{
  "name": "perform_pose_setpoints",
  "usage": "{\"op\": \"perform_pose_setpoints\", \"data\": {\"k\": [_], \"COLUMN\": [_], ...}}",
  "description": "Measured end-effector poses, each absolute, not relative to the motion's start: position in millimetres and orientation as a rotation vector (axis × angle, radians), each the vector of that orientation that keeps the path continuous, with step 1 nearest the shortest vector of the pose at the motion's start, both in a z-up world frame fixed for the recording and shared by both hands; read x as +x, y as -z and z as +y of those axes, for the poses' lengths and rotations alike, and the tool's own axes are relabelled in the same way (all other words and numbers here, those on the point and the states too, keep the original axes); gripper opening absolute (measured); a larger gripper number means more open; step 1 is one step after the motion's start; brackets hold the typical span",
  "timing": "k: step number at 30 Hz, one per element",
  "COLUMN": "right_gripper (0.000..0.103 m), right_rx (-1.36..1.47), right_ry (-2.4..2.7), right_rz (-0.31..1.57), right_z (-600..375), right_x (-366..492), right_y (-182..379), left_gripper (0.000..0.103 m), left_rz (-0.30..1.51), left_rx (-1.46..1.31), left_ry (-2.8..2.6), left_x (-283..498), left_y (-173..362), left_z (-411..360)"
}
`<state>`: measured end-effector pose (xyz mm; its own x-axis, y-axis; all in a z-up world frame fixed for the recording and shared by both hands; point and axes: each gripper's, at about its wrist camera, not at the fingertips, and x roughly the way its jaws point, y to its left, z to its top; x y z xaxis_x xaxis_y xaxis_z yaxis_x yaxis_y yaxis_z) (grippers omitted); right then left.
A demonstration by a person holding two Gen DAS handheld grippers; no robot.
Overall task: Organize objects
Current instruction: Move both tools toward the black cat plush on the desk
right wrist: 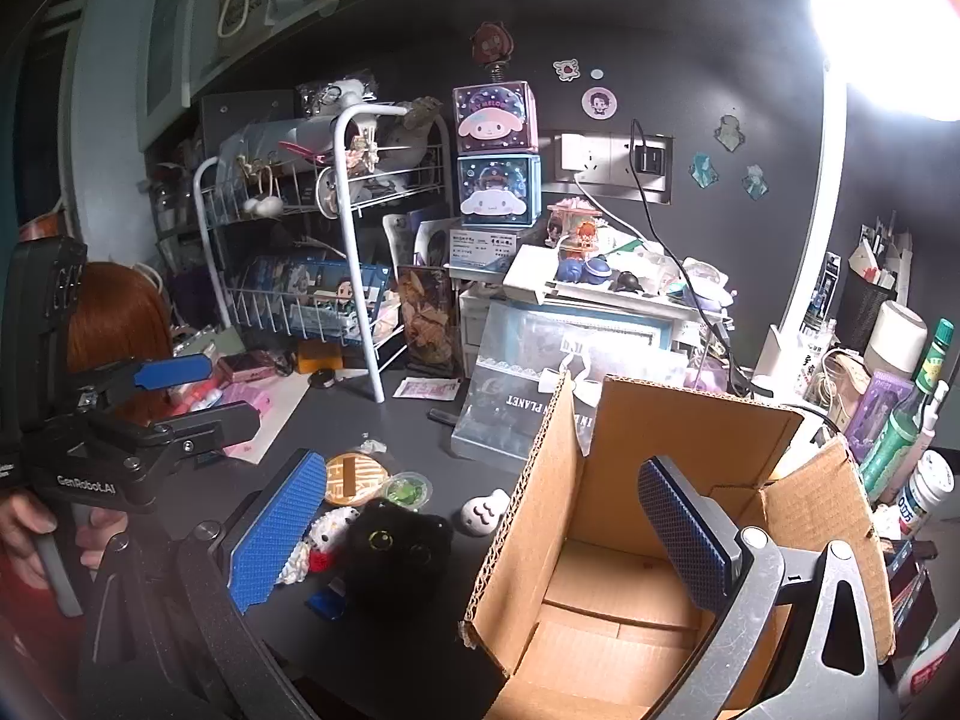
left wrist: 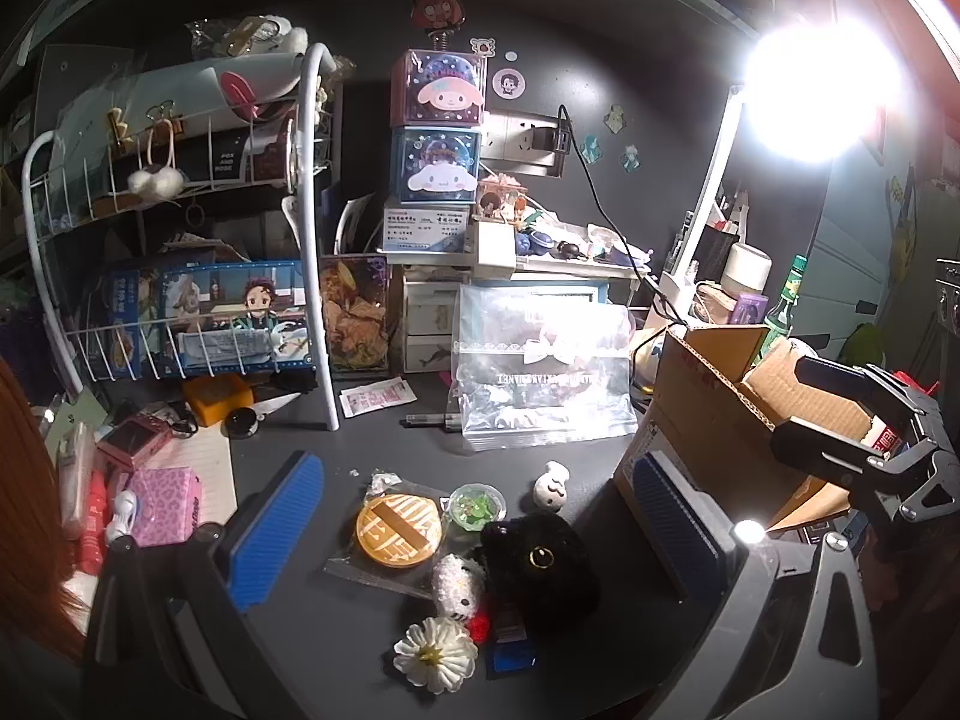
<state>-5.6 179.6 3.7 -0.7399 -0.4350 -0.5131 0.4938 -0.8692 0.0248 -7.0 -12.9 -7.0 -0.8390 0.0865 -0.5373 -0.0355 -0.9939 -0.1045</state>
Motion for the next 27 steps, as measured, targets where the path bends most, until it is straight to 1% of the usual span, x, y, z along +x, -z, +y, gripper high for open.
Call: {"op": "perform_pose_setpoints", "data": {"k": [21,27], "right_gripper": [0.103,0.103], "right_rx": [0.656,0.506], "right_ry": [2.477,2.506], "right_rz": [0.138,0.285], "right_z": [183,158], "right_x": [1,26], "right_y": [-5,-12], "left_gripper": [0.102,0.102], "left_rz": [-0.153,-0.156], "left_rx": [-0.862,-0.858], "left_ry": [-2.934,-2.929], "left_x": [-6,-4], "left_y": [7,9], "left_z": [-17,-34]}}
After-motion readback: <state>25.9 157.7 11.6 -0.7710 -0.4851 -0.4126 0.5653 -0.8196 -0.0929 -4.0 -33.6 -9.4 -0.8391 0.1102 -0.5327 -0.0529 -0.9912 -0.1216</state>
